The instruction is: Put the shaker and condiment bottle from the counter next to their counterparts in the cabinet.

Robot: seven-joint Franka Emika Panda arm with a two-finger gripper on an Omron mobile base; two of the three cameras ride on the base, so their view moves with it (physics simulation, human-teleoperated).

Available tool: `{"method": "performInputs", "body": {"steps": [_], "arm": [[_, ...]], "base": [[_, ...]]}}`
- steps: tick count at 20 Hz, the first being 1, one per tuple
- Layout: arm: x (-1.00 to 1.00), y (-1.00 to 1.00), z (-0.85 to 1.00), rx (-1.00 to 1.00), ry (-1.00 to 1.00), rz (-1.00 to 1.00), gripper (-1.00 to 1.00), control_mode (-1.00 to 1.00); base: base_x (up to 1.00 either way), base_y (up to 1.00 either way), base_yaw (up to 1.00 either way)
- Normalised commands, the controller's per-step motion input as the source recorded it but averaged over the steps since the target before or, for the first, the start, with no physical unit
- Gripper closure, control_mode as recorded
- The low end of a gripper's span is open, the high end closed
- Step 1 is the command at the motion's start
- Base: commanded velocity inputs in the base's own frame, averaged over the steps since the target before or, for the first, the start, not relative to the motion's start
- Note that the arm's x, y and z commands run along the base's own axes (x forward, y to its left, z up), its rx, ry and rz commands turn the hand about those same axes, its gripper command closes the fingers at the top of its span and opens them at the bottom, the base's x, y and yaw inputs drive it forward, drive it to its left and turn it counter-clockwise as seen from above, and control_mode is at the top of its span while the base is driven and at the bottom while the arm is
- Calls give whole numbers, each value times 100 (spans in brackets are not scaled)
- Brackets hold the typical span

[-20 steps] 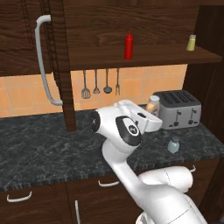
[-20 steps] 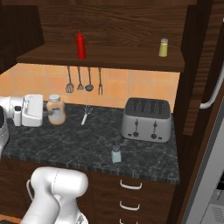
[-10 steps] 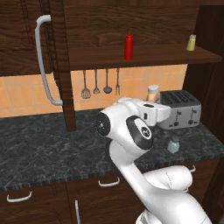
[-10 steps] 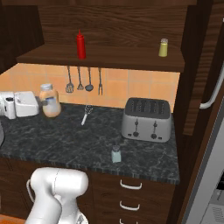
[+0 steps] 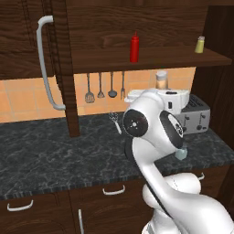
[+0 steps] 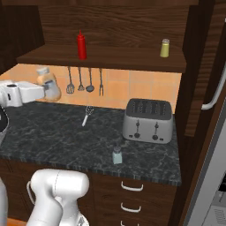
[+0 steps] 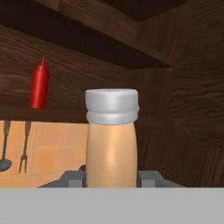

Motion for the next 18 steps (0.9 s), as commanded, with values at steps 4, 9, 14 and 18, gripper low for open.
{"method": "performInputs", "body": {"steps": [4,9,14,18], "arm": [[-30,0,78,-8,-12,20,100,-100],[4,7,19,-6,-1,7,100,-100],[51,-13,52,9,10,2,100,-100],[46,-1,40,6,9,8,100,-100]], "base": [[0,0,0],[0,0,0],[0,0,0],[0,0,0]]}}
